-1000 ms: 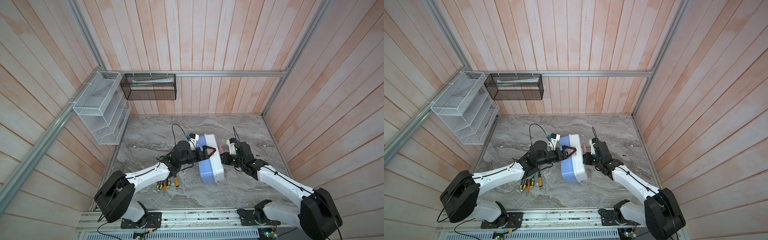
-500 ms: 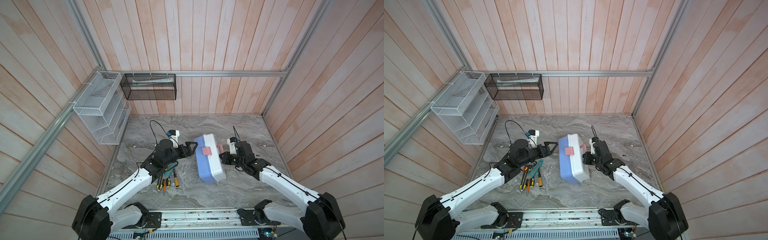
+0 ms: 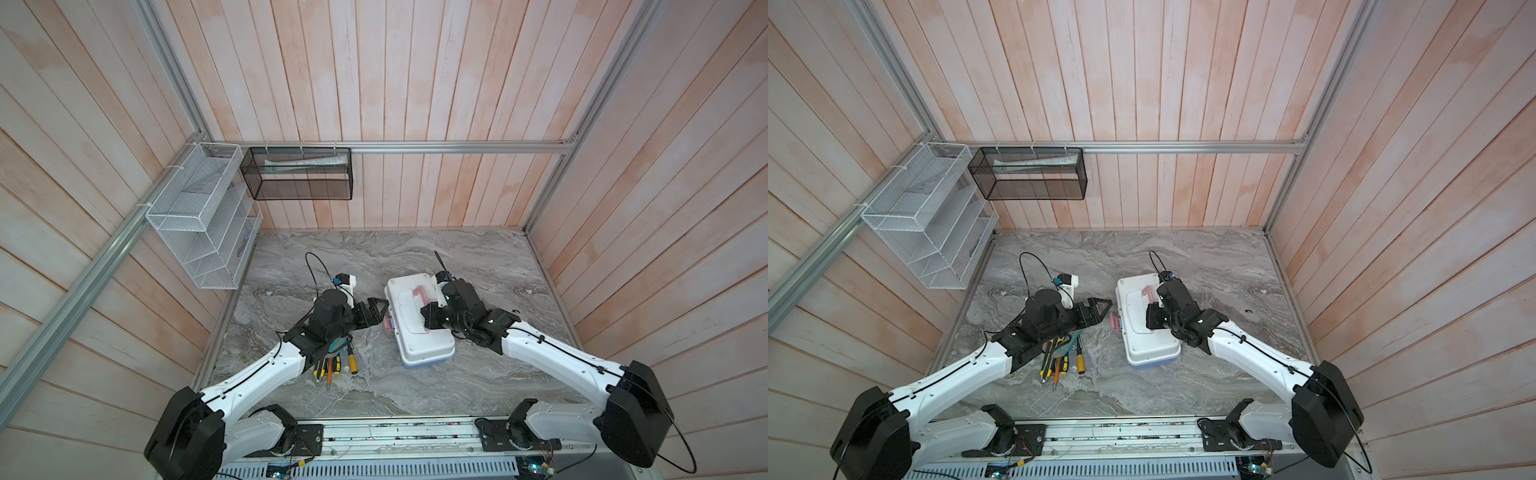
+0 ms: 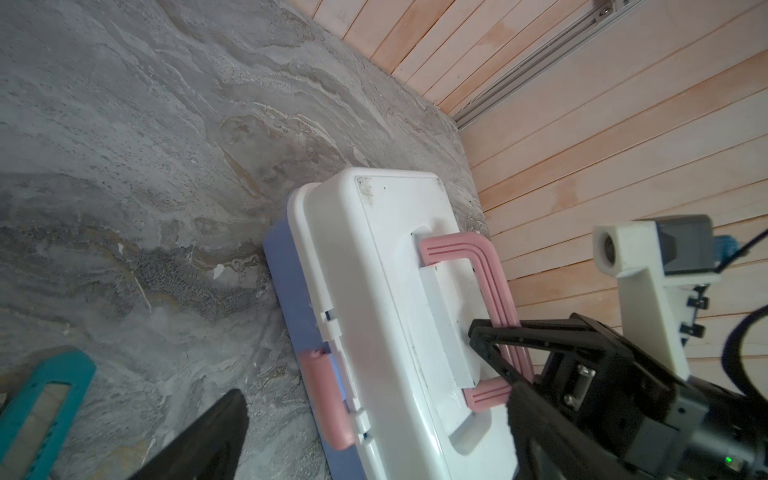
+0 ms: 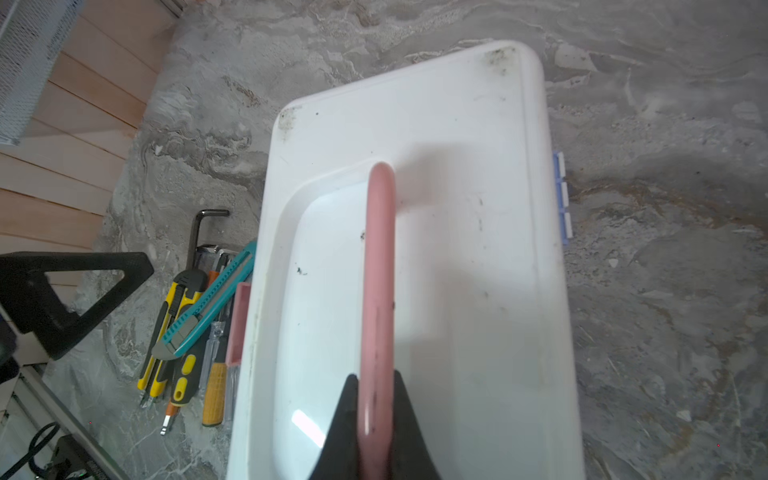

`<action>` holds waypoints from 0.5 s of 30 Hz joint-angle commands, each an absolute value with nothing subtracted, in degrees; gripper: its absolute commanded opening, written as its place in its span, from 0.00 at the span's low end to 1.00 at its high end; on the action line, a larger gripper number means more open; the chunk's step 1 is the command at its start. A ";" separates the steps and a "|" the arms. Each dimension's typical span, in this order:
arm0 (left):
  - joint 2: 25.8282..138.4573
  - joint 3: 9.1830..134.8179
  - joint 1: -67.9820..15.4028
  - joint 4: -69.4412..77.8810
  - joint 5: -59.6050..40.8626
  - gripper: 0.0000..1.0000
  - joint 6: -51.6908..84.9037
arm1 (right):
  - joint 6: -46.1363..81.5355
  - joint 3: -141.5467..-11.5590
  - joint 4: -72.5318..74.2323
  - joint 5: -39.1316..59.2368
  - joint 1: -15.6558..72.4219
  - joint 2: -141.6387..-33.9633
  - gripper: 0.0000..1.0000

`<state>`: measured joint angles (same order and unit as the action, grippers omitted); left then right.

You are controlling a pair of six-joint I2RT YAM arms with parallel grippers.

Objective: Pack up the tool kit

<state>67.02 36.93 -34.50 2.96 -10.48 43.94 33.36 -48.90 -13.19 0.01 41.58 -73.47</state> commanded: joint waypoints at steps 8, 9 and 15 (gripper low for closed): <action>71.87 33.42 -34.23 4.59 -9.88 0.94 43.60 | 33.89 -51.98 -11.64 -1.59 41.30 -72.23 0.00; 72.60 33.29 -34.19 5.05 -10.17 0.93 43.76 | 34.28 -51.61 -10.91 -0.45 40.78 -71.80 0.00; 76.52 33.31 -34.20 6.48 -11.07 0.90 44.57 | 37.15 -49.58 -7.36 6.77 37.87 -69.79 0.00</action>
<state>75.55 33.85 -34.50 4.34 -10.46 44.42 35.59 -49.54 -12.64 3.55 38.65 -71.94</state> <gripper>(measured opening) 0.902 0.087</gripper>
